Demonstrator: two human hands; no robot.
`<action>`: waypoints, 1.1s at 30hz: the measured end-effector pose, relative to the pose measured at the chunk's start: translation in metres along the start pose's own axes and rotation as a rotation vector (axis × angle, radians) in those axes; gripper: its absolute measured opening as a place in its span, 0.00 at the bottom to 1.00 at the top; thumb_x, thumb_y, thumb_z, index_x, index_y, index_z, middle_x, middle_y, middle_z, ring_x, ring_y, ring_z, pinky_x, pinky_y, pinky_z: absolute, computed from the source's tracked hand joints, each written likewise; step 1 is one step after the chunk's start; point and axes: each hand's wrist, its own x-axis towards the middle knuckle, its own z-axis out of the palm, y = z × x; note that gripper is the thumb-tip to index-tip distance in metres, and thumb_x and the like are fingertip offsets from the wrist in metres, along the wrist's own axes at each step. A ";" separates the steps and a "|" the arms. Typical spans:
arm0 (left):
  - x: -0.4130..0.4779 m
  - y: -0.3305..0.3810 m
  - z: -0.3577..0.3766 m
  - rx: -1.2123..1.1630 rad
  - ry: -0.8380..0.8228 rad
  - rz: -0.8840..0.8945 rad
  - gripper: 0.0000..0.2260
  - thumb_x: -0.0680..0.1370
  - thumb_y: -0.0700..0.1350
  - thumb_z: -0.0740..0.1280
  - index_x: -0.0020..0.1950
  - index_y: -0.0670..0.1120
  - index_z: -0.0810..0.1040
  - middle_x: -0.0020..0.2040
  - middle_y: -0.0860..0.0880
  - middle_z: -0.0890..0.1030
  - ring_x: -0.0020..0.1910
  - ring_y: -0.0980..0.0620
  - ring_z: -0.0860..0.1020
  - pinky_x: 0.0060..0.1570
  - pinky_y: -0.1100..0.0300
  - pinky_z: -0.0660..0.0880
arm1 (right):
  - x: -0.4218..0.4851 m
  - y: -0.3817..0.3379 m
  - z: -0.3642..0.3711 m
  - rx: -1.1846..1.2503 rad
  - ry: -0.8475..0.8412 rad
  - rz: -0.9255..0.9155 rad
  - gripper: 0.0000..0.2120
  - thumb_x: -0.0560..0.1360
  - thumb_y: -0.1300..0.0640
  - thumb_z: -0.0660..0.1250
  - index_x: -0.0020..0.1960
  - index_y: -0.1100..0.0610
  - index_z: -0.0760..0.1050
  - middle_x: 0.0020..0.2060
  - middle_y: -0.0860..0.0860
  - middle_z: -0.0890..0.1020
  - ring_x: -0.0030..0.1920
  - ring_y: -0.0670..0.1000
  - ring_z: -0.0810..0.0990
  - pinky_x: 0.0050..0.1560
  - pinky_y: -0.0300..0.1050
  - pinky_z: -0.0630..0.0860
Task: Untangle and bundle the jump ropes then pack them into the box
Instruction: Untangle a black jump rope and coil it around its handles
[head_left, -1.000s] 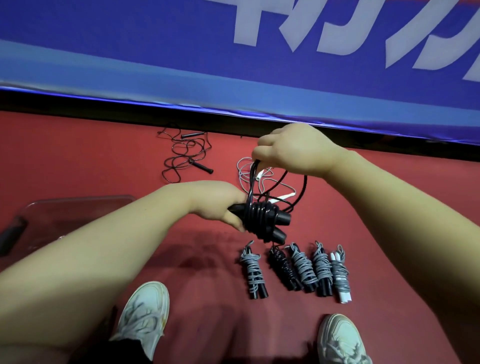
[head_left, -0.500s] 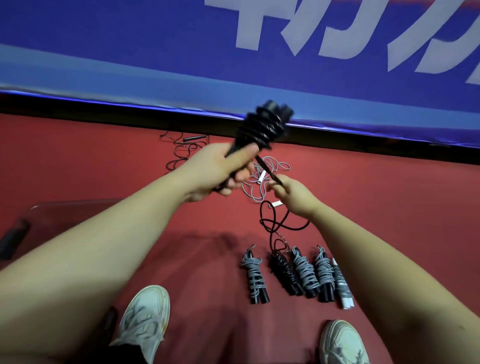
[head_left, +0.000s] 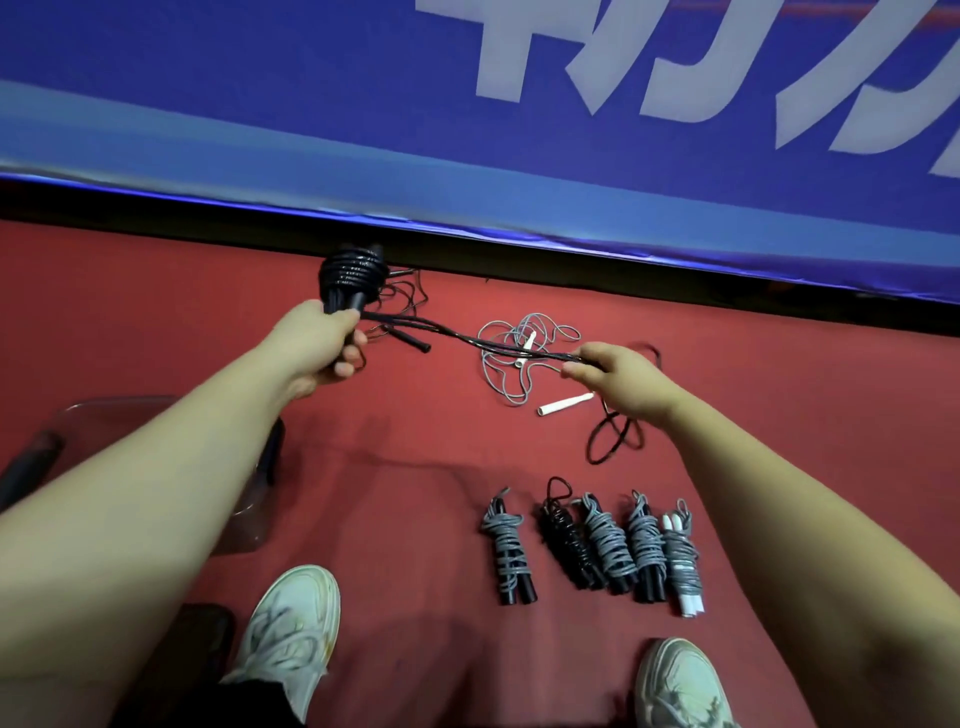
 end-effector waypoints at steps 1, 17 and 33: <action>0.002 -0.004 -0.002 0.114 0.044 0.009 0.07 0.82 0.40 0.57 0.44 0.44 0.68 0.36 0.46 0.72 0.23 0.56 0.66 0.18 0.69 0.62 | -0.001 -0.005 -0.007 -0.130 -0.008 -0.038 0.07 0.78 0.50 0.62 0.48 0.53 0.76 0.38 0.49 0.75 0.40 0.50 0.72 0.40 0.41 0.66; -0.002 -0.023 0.034 1.168 -0.066 0.153 0.11 0.79 0.48 0.63 0.58 0.44 0.75 0.46 0.46 0.76 0.46 0.45 0.74 0.43 0.58 0.68 | -0.010 -0.103 -0.045 -0.594 0.525 -0.811 0.15 0.75 0.46 0.59 0.48 0.54 0.81 0.36 0.49 0.82 0.31 0.57 0.79 0.31 0.37 0.61; -0.057 0.002 0.074 1.084 -0.843 0.560 0.08 0.76 0.49 0.70 0.43 0.45 0.78 0.33 0.54 0.73 0.31 0.60 0.69 0.33 0.65 0.64 | 0.006 -0.052 -0.038 -0.314 0.495 -0.246 0.13 0.78 0.46 0.60 0.57 0.49 0.79 0.53 0.47 0.82 0.55 0.51 0.78 0.45 0.43 0.71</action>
